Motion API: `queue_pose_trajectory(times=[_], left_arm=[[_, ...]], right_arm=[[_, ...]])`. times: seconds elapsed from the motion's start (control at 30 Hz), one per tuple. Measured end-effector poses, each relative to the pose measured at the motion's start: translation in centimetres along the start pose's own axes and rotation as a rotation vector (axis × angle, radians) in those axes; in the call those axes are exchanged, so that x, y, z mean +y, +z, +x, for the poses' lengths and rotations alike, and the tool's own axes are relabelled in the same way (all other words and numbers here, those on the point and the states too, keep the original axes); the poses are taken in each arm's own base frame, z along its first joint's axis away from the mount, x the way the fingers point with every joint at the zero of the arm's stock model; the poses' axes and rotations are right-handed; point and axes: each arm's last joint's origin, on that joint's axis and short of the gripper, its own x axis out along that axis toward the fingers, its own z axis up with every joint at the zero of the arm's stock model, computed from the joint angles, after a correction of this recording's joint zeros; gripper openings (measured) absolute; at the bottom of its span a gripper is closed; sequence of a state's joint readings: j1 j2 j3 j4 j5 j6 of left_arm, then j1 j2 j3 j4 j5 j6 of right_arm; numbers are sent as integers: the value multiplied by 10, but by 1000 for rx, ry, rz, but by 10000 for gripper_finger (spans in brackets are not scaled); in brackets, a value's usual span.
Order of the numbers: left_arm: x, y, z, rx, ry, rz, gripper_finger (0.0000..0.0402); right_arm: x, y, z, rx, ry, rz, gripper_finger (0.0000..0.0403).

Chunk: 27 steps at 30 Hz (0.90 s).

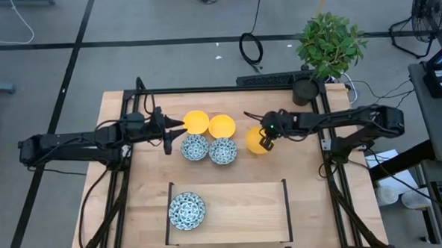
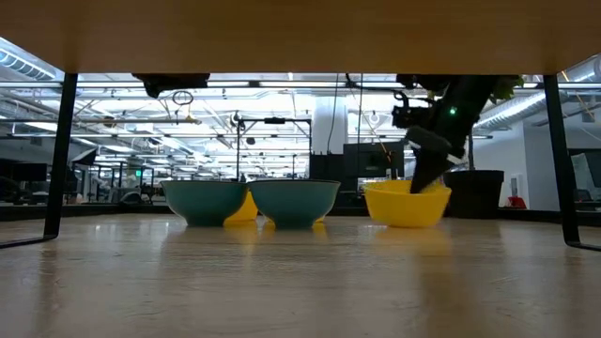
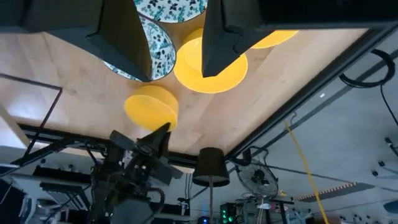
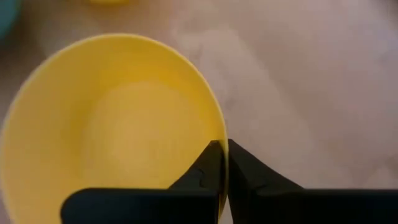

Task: Pick & Place Mini bowls
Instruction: Put the right yellow bowl on the shelf

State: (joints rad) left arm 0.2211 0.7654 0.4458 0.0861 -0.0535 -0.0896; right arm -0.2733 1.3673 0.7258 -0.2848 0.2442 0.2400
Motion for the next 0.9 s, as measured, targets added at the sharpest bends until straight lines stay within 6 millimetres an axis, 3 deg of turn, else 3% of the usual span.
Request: queue_pose_trajectory(times=[0.3,0.6,0.9], left_arm=[[-1,12,-1,-122,-20,-159,145],[-2,18,-2,-183,-31,-160,145],[-7,23,14,-277,-57,-108,145]], right_arm=[[-1,32,-24,-377,-155,-76,0],[19,63,-58,-773,-439,-162,0],[35,69,-64,-892,-496,-252,0]])
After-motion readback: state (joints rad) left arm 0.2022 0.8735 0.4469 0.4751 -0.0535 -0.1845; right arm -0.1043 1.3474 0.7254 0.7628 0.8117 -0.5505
